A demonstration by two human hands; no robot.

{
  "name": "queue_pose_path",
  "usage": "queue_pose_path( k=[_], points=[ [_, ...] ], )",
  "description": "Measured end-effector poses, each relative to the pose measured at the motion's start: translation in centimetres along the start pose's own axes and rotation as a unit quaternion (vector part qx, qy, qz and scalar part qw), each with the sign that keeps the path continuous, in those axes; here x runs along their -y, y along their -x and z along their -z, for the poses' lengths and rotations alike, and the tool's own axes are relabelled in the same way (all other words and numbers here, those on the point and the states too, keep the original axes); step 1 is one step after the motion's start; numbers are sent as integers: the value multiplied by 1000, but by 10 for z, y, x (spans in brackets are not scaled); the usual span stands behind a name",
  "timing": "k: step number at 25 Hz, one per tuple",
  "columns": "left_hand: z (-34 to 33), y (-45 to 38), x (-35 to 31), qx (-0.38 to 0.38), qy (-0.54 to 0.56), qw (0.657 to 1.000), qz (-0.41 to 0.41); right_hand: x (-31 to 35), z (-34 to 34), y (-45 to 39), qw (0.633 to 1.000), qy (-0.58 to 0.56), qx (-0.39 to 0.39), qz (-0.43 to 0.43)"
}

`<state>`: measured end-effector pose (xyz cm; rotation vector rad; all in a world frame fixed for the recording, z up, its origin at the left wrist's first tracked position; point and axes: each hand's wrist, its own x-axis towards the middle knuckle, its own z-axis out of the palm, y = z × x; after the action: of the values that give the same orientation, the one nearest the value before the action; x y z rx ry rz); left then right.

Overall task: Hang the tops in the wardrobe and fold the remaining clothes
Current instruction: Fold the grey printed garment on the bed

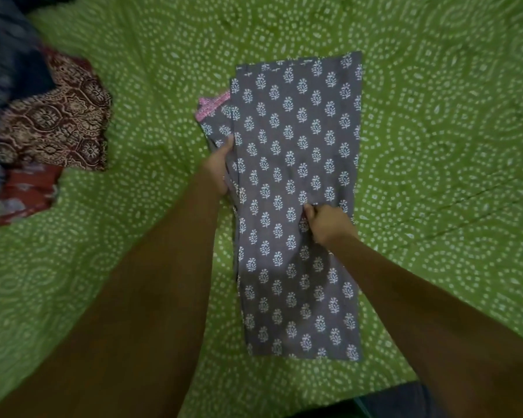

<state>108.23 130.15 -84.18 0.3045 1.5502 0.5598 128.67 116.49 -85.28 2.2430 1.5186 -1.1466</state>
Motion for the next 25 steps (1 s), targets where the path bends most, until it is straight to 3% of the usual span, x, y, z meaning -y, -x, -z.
queue_pose_path(
  k=[3, 5, 9, 12, 15, 17, 21, 25],
  points=[
    [2, -21, -44, 22, 64, 997, -33, 2, -6, -2, 1000, 6, -25, -14],
    [31, -30, -50, -17, 114, 990, -83, 2, -7, 4, 998, 20, -50, -28],
    [132, -28, -23, -225, 39, 960, -164, 10, -20, 22, 993, 7, -101, -59],
    [176, 23, -3, -288, -20, 937, -198, 24, -33, 39, 982, -61, -163, -70],
    [211, 42, 28, -344, -116, 892, -268, 56, -44, 57, 957, 16, -289, 14],
    [237, 38, 39, -336, -179, 886, -263, 92, -58, 67, 940, 44, -317, 116],
    [265, 36, 47, -280, -195, 903, -260, 158, -84, 71, 906, 114, -288, 287],
    [276, 36, 51, -231, -150, 926, -258, 225, -88, 60, 931, 139, -102, 322]
  ],
)
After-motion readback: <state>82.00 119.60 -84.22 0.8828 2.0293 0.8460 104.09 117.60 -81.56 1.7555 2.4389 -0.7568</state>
